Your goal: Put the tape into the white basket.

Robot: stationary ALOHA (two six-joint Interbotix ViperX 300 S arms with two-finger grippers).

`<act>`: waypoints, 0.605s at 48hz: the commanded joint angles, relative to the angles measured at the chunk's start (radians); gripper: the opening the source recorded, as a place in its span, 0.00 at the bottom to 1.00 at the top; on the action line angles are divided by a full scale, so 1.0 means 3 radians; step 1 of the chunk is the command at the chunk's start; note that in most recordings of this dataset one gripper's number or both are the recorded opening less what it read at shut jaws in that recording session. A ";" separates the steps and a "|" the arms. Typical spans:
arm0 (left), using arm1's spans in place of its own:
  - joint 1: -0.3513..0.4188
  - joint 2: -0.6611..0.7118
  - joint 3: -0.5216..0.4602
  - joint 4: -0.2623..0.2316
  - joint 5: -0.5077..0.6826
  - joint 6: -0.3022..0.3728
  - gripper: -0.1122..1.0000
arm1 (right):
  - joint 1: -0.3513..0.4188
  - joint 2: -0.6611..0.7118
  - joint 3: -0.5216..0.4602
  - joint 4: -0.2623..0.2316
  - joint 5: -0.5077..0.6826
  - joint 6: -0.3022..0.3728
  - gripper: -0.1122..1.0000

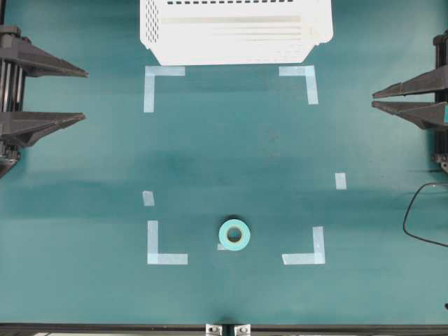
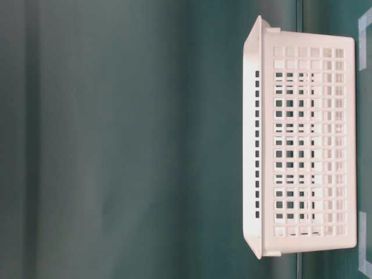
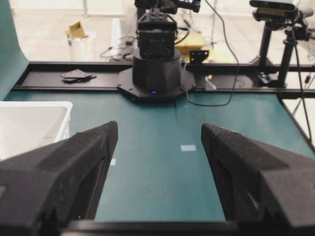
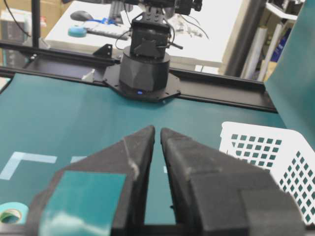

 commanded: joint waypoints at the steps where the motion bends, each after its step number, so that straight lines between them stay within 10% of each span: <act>1: -0.0036 0.0020 0.0061 -0.0061 -0.0036 0.0041 0.32 | -0.0020 0.0005 -0.0031 0.0000 -0.0036 -0.0015 0.32; 13: -0.0051 -0.0031 0.0133 -0.0072 -0.0026 0.0041 0.03 | -0.0041 -0.0082 0.0087 -0.0036 -0.0281 -0.0010 0.11; 29: -0.0056 -0.0256 0.0297 -0.0077 0.0082 0.0015 0.01 | -0.0041 -0.0092 0.0092 -0.0036 -0.0220 0.0010 0.11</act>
